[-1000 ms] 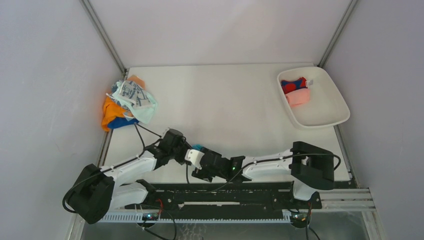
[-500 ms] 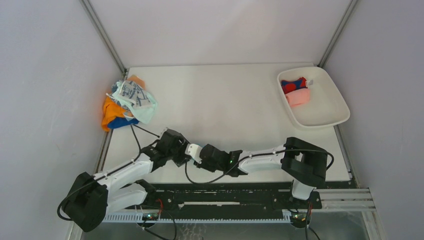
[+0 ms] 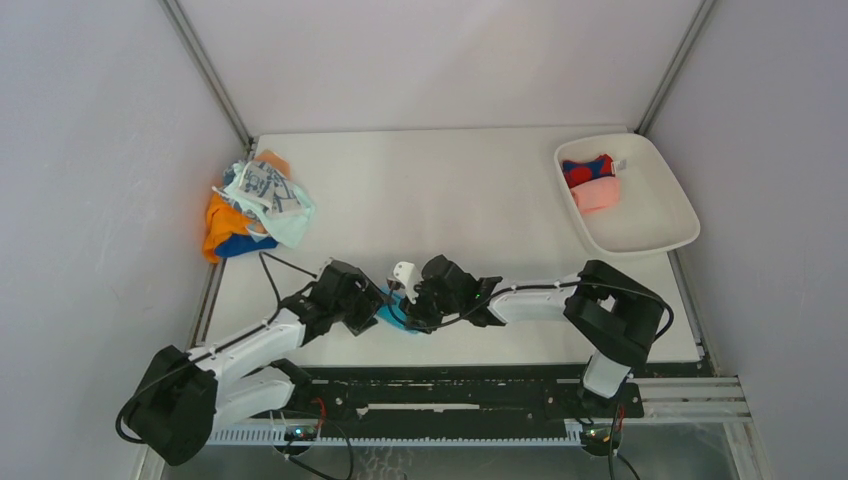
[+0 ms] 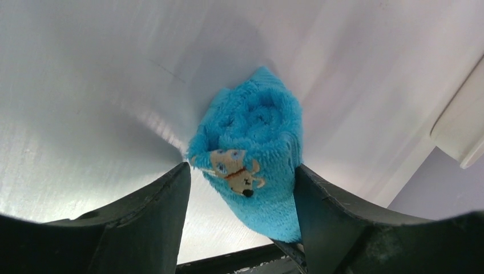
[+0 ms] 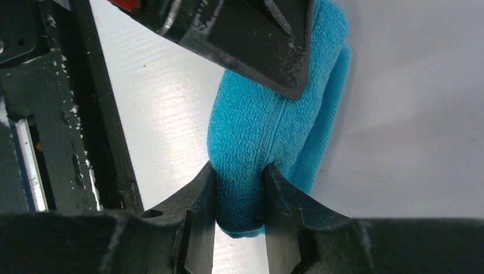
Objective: Roll the towels
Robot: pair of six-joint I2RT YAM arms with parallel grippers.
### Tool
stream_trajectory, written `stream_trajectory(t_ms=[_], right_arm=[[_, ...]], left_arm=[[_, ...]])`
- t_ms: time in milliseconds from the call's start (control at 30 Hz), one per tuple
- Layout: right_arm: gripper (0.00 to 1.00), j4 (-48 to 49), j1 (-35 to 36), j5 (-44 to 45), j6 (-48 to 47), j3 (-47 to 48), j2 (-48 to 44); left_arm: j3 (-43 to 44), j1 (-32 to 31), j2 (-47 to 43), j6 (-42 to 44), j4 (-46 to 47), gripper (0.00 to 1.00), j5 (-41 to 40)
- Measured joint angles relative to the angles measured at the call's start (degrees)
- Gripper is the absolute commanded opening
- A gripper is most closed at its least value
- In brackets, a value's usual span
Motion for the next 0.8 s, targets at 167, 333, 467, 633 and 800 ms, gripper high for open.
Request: stream_trajectory(t_ms=[167, 333, 467, 633, 800], right_arm=[[0.25, 0.7, -0.76, -3.32, 0.37, 0.0, 0.57], [0.26, 0.76, -0.81, -4.39, 0.39, 0.0, 0.72], [0.36, 0.74, -0.81, -4.26, 0.42, 0.0, 0.72], [0.6, -1.42, 1.55, 0.42, 0.33, 0.76, 0.17], [0.71, -7.32, 7.8, 12.04, -1.33, 2.8, -0.98]], left_arm=[[0.48, 0.61, 3.15, 0.22, 1.51, 0.66, 0.35], [0.98, 0.92, 5.11, 0.48, 2.89, 0.6, 0.37], [0.96, 0.96, 5.97, 0.52, 3.74, 0.52, 0.39], [0.96, 0.96, 7.54, 1.09, 5.11, 0.43, 0.76], [2.97, 0.94, 10.62, 2.62, 5.53, 0.42, 2.14]])
